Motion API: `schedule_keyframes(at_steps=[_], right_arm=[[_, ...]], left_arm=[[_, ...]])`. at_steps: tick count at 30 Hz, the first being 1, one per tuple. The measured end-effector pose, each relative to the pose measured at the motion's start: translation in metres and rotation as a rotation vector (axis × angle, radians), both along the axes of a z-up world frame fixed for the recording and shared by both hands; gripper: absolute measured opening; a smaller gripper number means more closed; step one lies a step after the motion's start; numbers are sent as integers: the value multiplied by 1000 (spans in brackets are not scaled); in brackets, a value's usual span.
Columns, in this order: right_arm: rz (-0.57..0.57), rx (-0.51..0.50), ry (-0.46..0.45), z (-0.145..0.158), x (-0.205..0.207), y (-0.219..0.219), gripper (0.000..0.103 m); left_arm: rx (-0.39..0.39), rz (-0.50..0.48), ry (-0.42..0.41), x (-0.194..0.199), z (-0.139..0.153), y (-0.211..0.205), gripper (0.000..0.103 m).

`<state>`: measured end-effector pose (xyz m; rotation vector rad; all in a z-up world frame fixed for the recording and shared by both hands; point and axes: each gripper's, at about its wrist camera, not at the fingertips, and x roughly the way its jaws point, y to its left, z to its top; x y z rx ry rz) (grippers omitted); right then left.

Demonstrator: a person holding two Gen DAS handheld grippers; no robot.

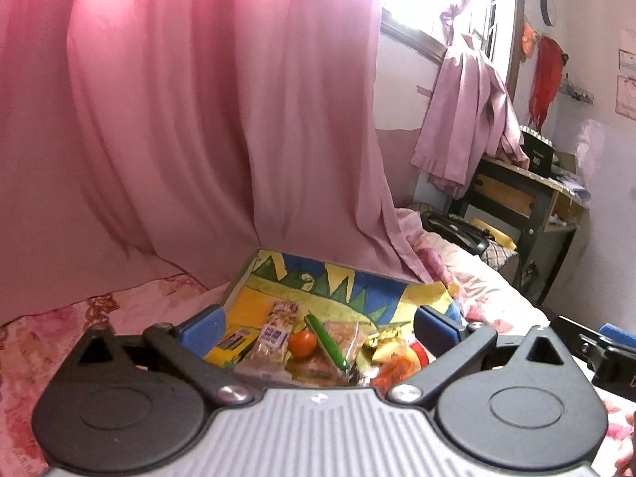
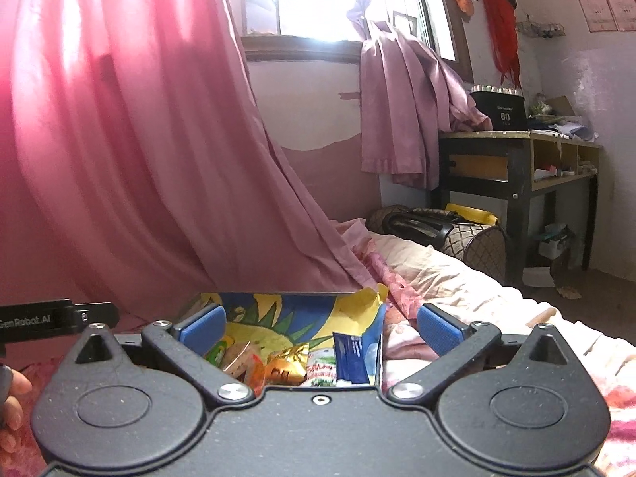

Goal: Organize snacks

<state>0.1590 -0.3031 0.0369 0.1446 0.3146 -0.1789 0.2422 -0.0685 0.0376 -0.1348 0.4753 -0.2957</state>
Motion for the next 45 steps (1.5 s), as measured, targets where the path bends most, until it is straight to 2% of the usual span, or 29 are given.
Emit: schedule_keyframes(at_steps=[7,12,23,34,45], right_arm=[[17,-15,12,1,-39,11,102],[25,21,37,-2,-66,18,102],[46,10,90,-10,-108,39,102],[54,6,147,-21,-128,52,102],[48,-4,157,-25,-138,56,102]], left_arm=[[24,15,-1,-39,2,10,103],[42,21,26,-72,-7,18,103],[97,35,68,-125,-22,33,103],[109,63,104,-149,-32,47,103],[118,72,115,-161,-35,53,103]])
